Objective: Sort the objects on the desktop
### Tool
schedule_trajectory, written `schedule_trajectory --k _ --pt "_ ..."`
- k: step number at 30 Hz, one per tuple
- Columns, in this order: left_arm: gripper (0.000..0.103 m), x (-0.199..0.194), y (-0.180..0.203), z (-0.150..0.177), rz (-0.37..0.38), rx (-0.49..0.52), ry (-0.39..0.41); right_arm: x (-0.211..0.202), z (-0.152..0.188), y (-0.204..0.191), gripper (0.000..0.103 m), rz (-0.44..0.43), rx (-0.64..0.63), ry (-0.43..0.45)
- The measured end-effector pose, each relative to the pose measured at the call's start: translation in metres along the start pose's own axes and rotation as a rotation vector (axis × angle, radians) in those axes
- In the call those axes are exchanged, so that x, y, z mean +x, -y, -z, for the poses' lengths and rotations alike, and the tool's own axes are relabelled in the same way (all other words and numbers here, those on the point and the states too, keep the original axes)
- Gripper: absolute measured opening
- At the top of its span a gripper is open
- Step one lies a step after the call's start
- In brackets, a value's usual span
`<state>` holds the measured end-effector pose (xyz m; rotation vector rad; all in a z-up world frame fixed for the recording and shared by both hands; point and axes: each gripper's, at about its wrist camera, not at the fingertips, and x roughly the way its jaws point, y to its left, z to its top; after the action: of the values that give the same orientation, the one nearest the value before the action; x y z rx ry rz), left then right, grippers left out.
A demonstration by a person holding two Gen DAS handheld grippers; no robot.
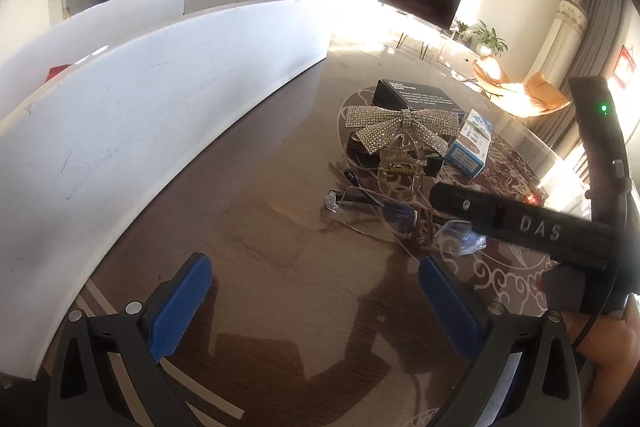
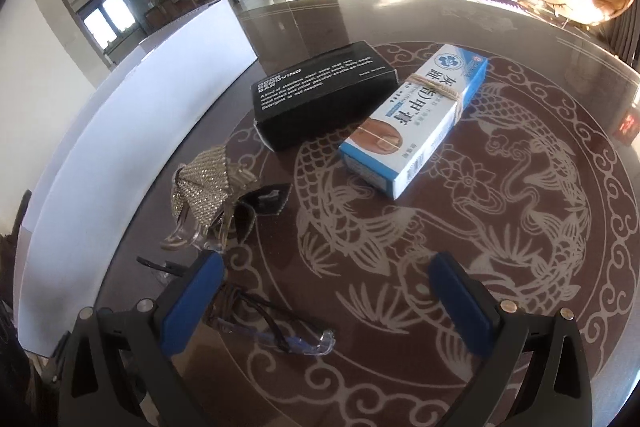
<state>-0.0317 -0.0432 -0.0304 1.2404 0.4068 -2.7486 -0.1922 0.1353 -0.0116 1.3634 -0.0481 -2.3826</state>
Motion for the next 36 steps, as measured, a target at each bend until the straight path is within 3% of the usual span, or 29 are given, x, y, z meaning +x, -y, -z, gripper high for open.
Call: schedule_trajectory --k 2,3,5,7,9,11,15,16,20,22,25,29,31,36 --pt "0.103 -0.002 -0.002 0.0 -0.017 -0.003 0.004 0.001 0.009 -0.013 0.103 0.041 -0.105 -0.02" --pt "0.103 -0.004 -0.005 -0.001 0.011 -0.018 0.017 0.0 0.013 -0.019 0.103 0.032 -0.145 -0.028" --pt "0.103 -0.014 -0.012 -0.002 0.062 -0.061 0.065 -0.011 0.022 -0.015 0.102 -0.078 -0.137 -0.033" --pt "0.103 -0.019 -0.017 -0.003 0.038 -0.081 0.095 -0.022 0.026 0.001 0.102 -0.232 -0.087 -0.049" --pt "0.103 -0.019 -0.021 -0.004 0.07 -0.117 0.097 -0.033 0.028 0.025 0.102 -0.375 0.001 -0.034" --pt "0.103 -0.018 -0.024 -0.005 0.073 -0.136 0.088 -0.039 0.023 0.036 0.102 -0.274 -0.012 0.001" --pt "0.103 -0.02 -0.024 -0.005 0.082 -0.136 0.089 -0.029 0.015 0.015 0.102 0.112 -0.267 0.039" --pt "0.103 -0.022 -0.023 -0.004 0.083 -0.131 0.098 -0.03 0.012 0.015 0.102 0.129 -0.258 0.063" --pt "0.103 -0.026 -0.022 -0.003 0.083 -0.122 0.111 -0.044 0.002 0.052 0.102 0.02 0.041 0.166" --pt "0.103 -0.024 -0.021 -0.003 0.083 -0.122 0.104 -0.042 -0.001 0.062 0.102 0.086 0.099 0.183" --pt "0.103 -0.021 -0.019 -0.002 0.082 -0.113 0.09 -0.017 -0.017 0.062 0.102 0.227 0.044 0.115" --pt "0.103 -0.024 -0.019 -0.002 0.085 -0.111 0.103 0.004 -0.019 0.045 0.102 0.222 -0.063 0.055" --pt "0.103 -0.024 -0.02 -0.002 0.094 -0.113 0.101 0.008 -0.017 0.024 0.102 0.184 -0.15 0.049" --pt "0.103 -0.02 -0.014 -0.002 0.115 -0.09 0.078 0.013 0.002 -0.033 0.103 -0.024 -0.422 0.011"
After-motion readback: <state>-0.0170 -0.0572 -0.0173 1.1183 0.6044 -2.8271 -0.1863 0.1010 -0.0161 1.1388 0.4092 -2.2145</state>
